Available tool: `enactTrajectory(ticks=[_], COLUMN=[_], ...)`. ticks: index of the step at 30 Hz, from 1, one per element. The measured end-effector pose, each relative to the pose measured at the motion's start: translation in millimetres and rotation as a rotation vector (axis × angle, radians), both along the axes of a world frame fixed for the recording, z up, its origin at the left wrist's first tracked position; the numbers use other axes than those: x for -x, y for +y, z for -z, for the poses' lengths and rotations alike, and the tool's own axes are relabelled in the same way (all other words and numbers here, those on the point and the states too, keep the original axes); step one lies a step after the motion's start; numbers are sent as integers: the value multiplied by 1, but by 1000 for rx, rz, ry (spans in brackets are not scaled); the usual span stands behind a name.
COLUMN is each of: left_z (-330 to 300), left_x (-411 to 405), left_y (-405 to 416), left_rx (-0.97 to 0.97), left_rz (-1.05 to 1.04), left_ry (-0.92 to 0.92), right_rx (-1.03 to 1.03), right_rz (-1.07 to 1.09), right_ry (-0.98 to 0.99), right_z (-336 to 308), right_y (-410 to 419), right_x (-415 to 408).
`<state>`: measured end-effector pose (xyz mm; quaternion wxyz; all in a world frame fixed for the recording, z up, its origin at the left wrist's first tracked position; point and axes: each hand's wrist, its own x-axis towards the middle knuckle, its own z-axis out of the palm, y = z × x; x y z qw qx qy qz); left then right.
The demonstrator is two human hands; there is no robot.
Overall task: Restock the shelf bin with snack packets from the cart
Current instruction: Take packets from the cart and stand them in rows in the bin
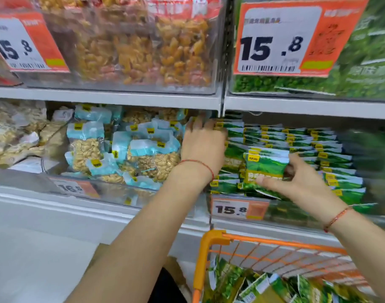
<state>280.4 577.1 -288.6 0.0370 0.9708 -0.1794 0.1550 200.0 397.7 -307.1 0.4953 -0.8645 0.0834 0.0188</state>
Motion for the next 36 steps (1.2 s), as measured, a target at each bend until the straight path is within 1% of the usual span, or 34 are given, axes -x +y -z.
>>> enactTrajectory(ticks=[2, 6, 10, 12, 14, 16, 18, 21, 22, 25, 27, 29, 32, 36], left_z=[-1, -7, 1, 3, 6, 10, 16, 27, 29, 31, 29, 26, 23, 24], left_x=[-3, -5, -6, -6, -3, 13, 34, 54, 57, 60, 62, 63, 65, 66], left_y=[-1, -2, -6, -1, 7, 19, 31, 39, 39, 38, 39, 40, 42, 44], left_rx=[55, 38, 68, 199, 433, 637, 776, 905, 921, 914, 925, 967, 1009, 1028], left_rz=[-20, -158, -149, -84, 53, 154, 166, 114, 109, 121, 118, 101, 84, 106], left_ry=[-16, 79, 99, 46, -53, -204, -295, -307, -296, -267, -264, -259, -259, -268], right_rx=[33, 43, 72, 64, 29, 0, -14, -49, -17, 170, 237, 256, 305, 263], right_rz=[-25, -92, -180, -191, -181, -198, -216, -141, -118, -32, -38, -66, -100, -74], right_ry=[16, 60, 65, 85, 110, 120, 104, 62, 23, -67, -43, 5, -23, 34], right_z=[-2, -3, 0, 3, 5, 4, 4, 5, 6, 11, 10, 10, 9, 12], right_y=[3, 11, 20, 21, 22, 27, 30, 38, 42, 46, 48, 49, 51, 50], right_x=[-3, -11, -18, -23, -27, -28, -29, -31, -33, -33, -31, -31, -31, -32])
